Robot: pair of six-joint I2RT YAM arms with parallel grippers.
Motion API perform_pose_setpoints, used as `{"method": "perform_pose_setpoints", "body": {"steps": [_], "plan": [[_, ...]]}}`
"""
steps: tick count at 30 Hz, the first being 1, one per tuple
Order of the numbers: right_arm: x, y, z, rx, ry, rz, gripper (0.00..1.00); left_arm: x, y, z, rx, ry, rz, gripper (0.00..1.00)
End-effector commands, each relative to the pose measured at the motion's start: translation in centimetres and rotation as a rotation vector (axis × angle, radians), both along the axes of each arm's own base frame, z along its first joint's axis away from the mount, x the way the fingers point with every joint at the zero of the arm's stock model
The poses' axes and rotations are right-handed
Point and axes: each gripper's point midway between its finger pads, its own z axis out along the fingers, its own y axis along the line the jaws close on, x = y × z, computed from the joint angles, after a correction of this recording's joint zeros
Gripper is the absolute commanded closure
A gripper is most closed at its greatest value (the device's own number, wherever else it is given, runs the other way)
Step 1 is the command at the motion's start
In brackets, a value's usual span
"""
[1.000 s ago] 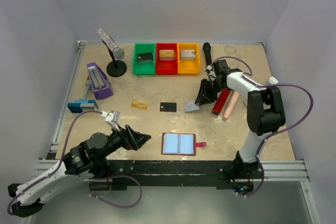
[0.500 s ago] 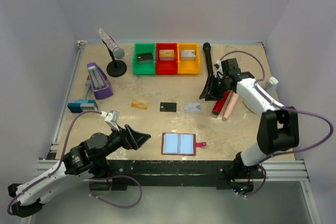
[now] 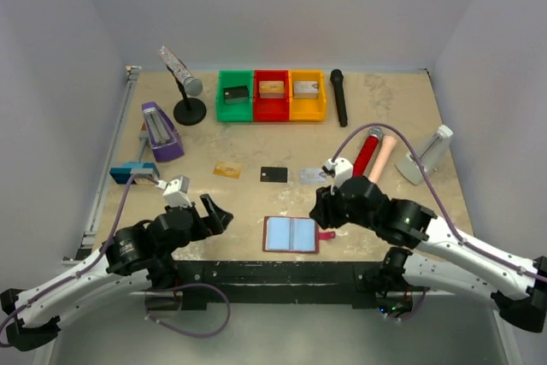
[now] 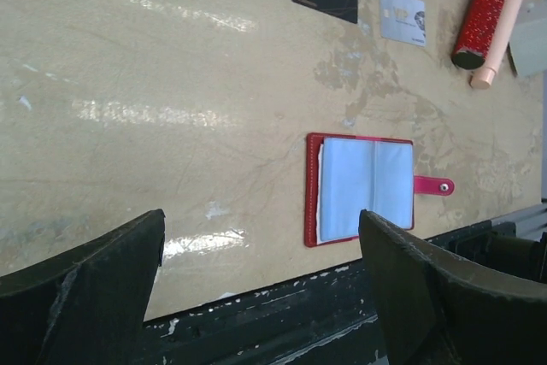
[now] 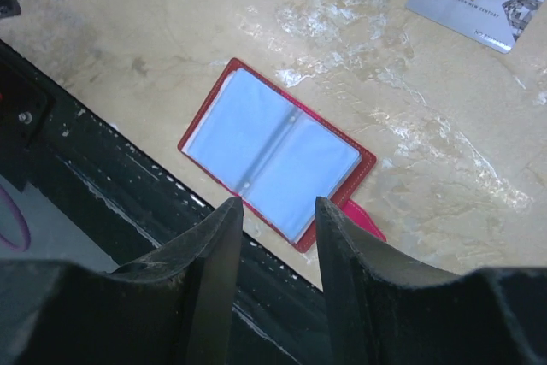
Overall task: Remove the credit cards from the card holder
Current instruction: Reset both arms
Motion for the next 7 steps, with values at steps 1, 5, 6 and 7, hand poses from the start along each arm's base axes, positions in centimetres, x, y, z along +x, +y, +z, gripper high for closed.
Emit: {"method": "perform_pose_setpoints", "body": {"steps": [1, 5, 6, 7], "plan": [[-0.1, -1.6, 0.7, -0.048, -0.142, -0.104, 0.56, 0.3, 1.9, 0.7, 0.026, 0.017, 0.103, 0.0], [-0.6, -1.5, 1.9, -0.003, -0.164, -0.105, 0.53, 0.4, 2.4, 1.5, 0.045, 0.018, 0.122, 0.0], [-0.6, -1.3, 2.5, 0.023, -0.172, -0.106, 0.52, 0.5, 2.7, 1.9, 0.054, 0.014, 0.131, 0.0], [-0.5, -1.2, 3.2, 0.052, -0.184, -0.107, 0.49, 0.5, 3.0, 2.2, 0.067, 0.013, 0.139, 0.0]]}}
